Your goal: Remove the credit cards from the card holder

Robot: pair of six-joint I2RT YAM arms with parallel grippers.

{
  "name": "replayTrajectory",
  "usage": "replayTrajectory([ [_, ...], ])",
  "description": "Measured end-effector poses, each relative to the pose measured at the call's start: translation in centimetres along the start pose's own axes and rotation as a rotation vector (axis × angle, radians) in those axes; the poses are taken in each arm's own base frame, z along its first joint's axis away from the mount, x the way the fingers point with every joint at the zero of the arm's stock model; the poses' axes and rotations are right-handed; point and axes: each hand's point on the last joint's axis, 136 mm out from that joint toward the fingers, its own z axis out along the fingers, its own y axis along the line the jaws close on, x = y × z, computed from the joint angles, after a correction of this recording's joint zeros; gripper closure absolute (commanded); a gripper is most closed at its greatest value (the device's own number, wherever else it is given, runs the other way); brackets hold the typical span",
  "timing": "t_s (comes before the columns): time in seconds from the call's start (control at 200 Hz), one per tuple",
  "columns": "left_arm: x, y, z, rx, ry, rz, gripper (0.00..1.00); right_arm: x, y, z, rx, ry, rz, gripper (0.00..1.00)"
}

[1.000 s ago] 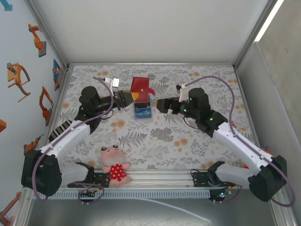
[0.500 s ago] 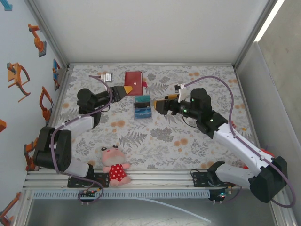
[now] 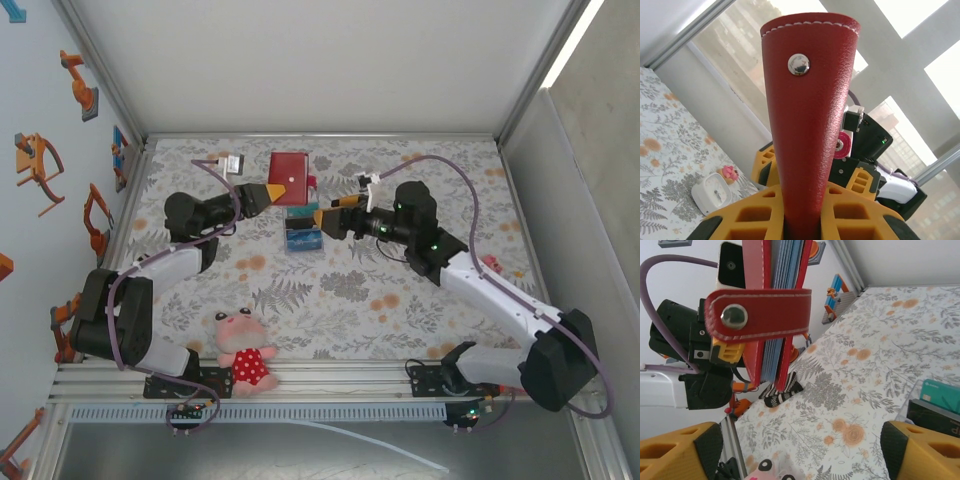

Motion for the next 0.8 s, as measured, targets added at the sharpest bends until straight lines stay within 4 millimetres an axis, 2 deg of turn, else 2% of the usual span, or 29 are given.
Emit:
replayTrajectory([
  [0.15,0.6,-0.3,0.5,0.013,0.018,-0.017,1.0,-1.5,0.7,1.2,-0.05,-0.016,-0.023,0.32],
  [0.306,0.7,-0.8,0.7,0.022,0.024,-0.018,1.0,-3.0,1.6,1.6,-0.088,-0.045,-0.058,0.48],
  [0.441,0.7,-1.7,0.7,0.034,0.025,-0.001,1.0,-3.4,1.8,1.6,-0.095,-0.06,-0.072,0.62],
  [0.801,0.6,-2.4,0.6,0.016,0.02,-0.004,1.0,-4.2,2.4,1.5,-0.112,-0.095,-0.087,0.73],
])
